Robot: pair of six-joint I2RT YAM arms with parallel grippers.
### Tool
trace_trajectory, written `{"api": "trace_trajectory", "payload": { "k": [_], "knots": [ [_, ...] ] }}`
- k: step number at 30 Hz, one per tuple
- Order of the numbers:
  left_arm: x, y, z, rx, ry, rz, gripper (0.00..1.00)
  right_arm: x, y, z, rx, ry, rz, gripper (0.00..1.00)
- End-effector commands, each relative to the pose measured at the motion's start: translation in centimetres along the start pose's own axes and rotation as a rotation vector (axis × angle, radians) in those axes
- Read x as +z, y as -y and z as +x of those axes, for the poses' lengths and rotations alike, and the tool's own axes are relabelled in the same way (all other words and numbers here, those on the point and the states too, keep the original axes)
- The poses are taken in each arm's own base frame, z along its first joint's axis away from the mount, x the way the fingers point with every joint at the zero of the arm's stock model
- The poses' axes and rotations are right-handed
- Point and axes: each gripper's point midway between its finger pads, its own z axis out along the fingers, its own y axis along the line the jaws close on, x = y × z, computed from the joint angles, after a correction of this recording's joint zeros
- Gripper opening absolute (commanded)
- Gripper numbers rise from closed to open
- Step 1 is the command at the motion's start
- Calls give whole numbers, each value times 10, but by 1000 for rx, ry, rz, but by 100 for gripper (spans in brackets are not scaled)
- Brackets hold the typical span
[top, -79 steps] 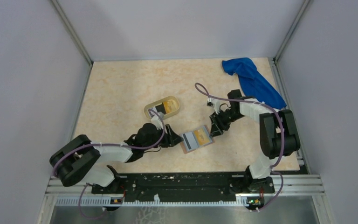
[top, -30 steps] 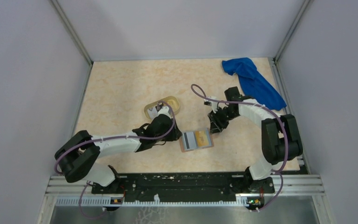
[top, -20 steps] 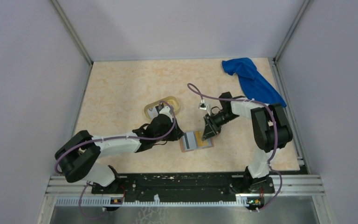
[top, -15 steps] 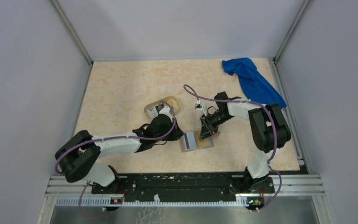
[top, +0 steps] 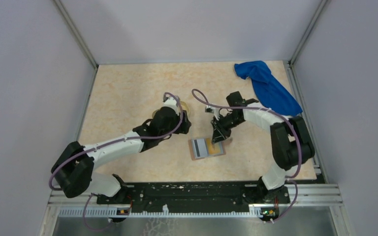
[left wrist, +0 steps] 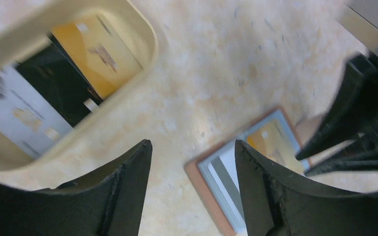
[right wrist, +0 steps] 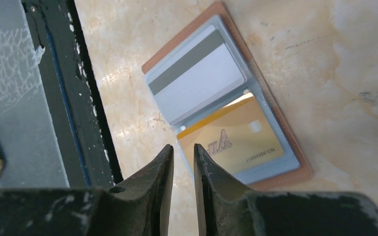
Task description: Put the credit cards into the card holder
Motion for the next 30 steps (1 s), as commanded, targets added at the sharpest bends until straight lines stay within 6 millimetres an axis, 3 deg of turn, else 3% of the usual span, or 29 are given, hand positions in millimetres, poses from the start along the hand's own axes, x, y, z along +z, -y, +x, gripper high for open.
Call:
{"api": "trace_trajectory", "payload": {
  "k": [1,3,6,9,11,13,15,21,30],
  "knots": [
    [-3,-31,-52,-37,65,-18,73,-46,-19,-57,-276,140,148,24],
    [-2,-42,-65,-145,104,57,80,-62,-22,-79,-327,208,218,35],
    [6,-64,-78,-253,136,69,79,-77,-38,-109,-383,295,214,56],
    [23,-79,-84,-278,118,-21,75,-77,-52,-131,-354,339,108,58],
    [36,-79,-84,-292,66,-44,65,-73,-49,-138,-305,346,73,56],
    [48,-79,-79,-316,4,-66,56,-67,-39,-133,-308,331,87,56],
    [57,-82,-71,-331,-34,-86,55,-63,-30,-124,-297,320,107,56],
    [73,-101,-52,-359,-12,-141,60,-61,-31,-113,-311,330,116,56],
    [86,-113,-47,-403,-5,-207,59,-57,-22,-108,-305,301,133,56]
  ]
}}
